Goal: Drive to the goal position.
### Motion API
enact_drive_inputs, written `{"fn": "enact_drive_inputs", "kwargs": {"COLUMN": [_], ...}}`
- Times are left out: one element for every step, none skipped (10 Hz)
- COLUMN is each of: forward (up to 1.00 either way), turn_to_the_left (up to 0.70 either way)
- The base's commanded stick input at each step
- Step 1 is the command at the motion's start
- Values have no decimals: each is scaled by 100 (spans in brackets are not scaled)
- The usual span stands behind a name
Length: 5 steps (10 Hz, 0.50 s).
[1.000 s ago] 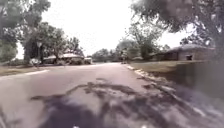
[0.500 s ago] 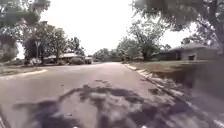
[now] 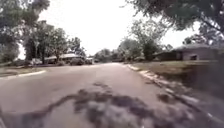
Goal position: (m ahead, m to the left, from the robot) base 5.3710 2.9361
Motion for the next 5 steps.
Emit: {"fn": "enact_drive_inputs", "kwargs": {"forward": [69, 69, 69, 69, 69], "turn_to_the_left": [3, 3, 3, 3, 3]}}
